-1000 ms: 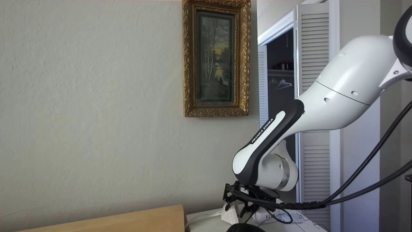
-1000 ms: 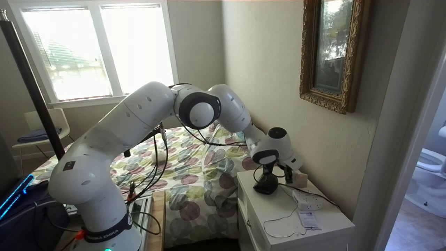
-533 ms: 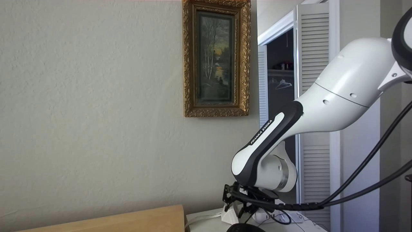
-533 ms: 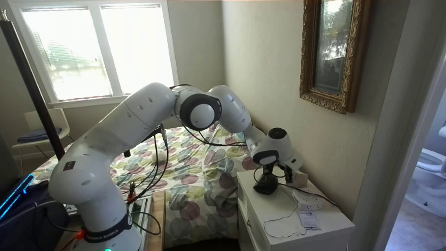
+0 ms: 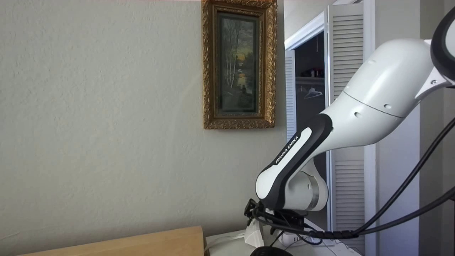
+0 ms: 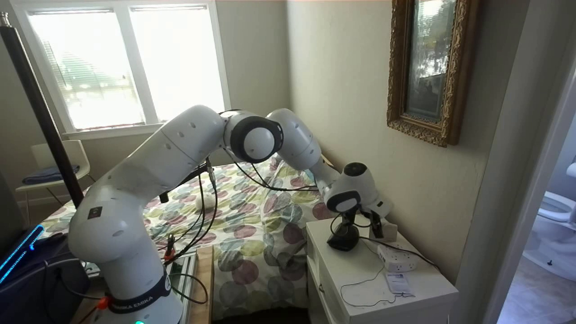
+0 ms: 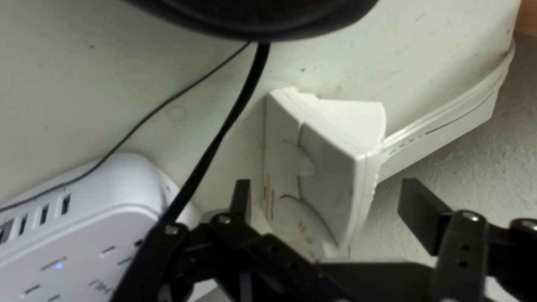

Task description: Press the left white object

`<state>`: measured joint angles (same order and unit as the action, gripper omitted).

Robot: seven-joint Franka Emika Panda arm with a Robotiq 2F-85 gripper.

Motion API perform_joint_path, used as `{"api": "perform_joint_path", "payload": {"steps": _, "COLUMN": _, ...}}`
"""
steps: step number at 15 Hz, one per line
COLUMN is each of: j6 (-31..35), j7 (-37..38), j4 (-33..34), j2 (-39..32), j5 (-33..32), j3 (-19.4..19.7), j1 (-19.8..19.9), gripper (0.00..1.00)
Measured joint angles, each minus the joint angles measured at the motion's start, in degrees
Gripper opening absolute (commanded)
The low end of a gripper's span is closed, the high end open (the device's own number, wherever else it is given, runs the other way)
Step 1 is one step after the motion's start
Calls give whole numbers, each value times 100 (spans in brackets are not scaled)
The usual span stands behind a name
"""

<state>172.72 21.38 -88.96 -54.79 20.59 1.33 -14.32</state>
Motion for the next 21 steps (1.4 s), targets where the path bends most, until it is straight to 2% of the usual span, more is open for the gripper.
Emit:
{"api": "perform_joint_path", "payload": {"steps": 5, "j6": 375, "j7": 652, "j4": -344, "j2": 215, "j5": -25, "j3": 1157, "j1": -974, "gripper": 100}}
{"api": "perform_joint_path", "payload": {"steps": 9, "j6": 278, "j7": 1503, "j4": -1051, "j2": 635, "j5": -7, "j3": 2394, "j1": -2115, "gripper": 100}}
{"api": "perform_joint_path", "payload": {"steps": 11, "j6": 78, "j7": 1787, "j4": -1387, "j2": 907, "j5": -64, "j3": 2765, "j1": -2504, "gripper": 100}}
{"api": "perform_joint_path", "payload": {"steps": 13, "j6": -257, "j7": 1946, "j4": -1680, "j2": 1227, "j5": -223, "j3": 2972, "j1": -2724, "gripper": 100}}
{"api": "perform_joint_path", "payload": {"steps": 16, "j6": -790, "j7": 2063, "j4": -2025, "j2": 1756, "j5": -735, "j3": 3047, "j1": -2785, "gripper": 100}}
{"api": "perform_joint_path", "payload": {"steps": 19, "j6": -1344, "j7": 2078, "j4": -2265, "j2": 2316, "j5": -1287, "j3": 2943, "j1": -2659, "gripper": 100}}
{"api": "perform_joint_path", "payload": {"steps": 21, "j6": -1682, "j7": 2072, "j4": -2368, "j2": 2680, "j5": -1669, "j3": 2733, "j1": -2447, "gripper": 100}}
